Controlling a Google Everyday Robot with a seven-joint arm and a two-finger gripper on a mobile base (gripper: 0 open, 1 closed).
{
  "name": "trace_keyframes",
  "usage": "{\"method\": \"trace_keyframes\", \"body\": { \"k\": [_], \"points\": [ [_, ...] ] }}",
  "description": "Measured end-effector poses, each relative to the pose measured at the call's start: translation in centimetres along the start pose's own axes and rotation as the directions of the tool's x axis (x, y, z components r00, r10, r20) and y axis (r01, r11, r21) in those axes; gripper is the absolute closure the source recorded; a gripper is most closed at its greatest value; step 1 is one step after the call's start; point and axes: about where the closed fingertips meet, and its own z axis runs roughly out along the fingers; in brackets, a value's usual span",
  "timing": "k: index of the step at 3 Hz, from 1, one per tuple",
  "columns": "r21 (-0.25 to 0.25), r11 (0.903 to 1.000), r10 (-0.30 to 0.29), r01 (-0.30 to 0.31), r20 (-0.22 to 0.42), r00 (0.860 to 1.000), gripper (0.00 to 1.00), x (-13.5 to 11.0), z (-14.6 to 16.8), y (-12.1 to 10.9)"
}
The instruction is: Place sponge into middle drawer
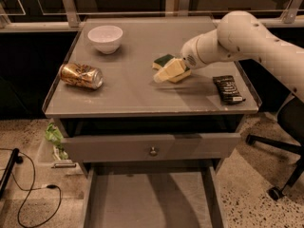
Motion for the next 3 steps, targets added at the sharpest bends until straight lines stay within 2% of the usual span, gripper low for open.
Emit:
{"method": "trace_keyframes", "body": {
  "k": [1,2,3],
  "points": [
    [0.017,0.9992,0.036,-0.035,-0.021,0.999,0.0,1.61,0.05,-0.94],
    [0.019,0.999,0.04,-0.04,-0.023,0.999,0.14,1.8,0.05,-1.06],
    [0.019,0.999,0.04,-0.04,-0.023,0.999,0.37,1.8,0.06,-1.05]
  ]
}}
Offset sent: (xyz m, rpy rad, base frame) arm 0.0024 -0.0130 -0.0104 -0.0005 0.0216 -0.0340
